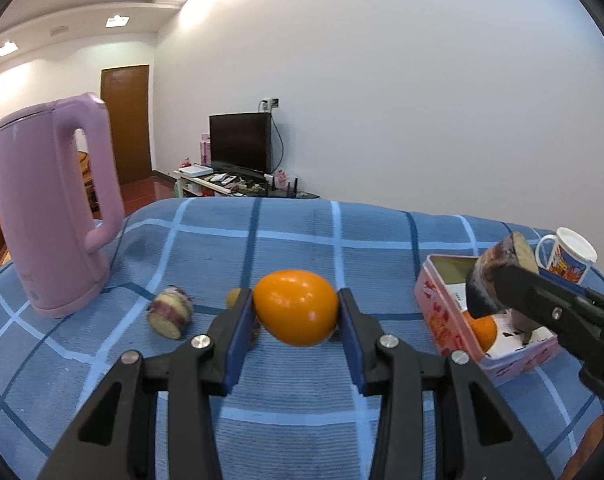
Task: Organize fruits
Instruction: 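Carry the cut fruit with the right gripper while the left carries the mandarin over the tin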
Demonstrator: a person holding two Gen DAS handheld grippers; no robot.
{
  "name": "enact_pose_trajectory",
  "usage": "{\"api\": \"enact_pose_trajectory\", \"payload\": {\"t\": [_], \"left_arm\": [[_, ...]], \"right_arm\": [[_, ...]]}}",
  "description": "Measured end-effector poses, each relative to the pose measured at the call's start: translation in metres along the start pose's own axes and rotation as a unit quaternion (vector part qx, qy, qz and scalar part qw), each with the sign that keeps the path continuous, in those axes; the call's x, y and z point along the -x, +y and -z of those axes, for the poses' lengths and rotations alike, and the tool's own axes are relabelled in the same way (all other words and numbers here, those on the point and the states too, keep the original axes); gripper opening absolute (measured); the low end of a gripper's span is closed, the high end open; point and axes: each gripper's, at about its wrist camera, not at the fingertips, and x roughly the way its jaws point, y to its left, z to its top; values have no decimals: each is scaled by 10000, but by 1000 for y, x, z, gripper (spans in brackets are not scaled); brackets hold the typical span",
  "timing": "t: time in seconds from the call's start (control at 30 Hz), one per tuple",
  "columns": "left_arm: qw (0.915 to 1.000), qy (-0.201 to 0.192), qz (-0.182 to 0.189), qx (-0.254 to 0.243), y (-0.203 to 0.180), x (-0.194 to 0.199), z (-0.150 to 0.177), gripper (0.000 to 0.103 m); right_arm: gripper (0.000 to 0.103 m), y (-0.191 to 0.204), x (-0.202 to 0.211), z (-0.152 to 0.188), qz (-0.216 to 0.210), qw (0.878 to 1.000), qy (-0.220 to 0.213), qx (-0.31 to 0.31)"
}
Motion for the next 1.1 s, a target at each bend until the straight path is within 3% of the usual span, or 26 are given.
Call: {"api": "enact_pose_trajectory", "payload": {"t": [1.1], "left_arm": [[9971, -106, 671, -354, -100, -16, -21, 43]], "right_arm": [[43, -91, 28, -15, 703, 9963, -260, -424]]}}
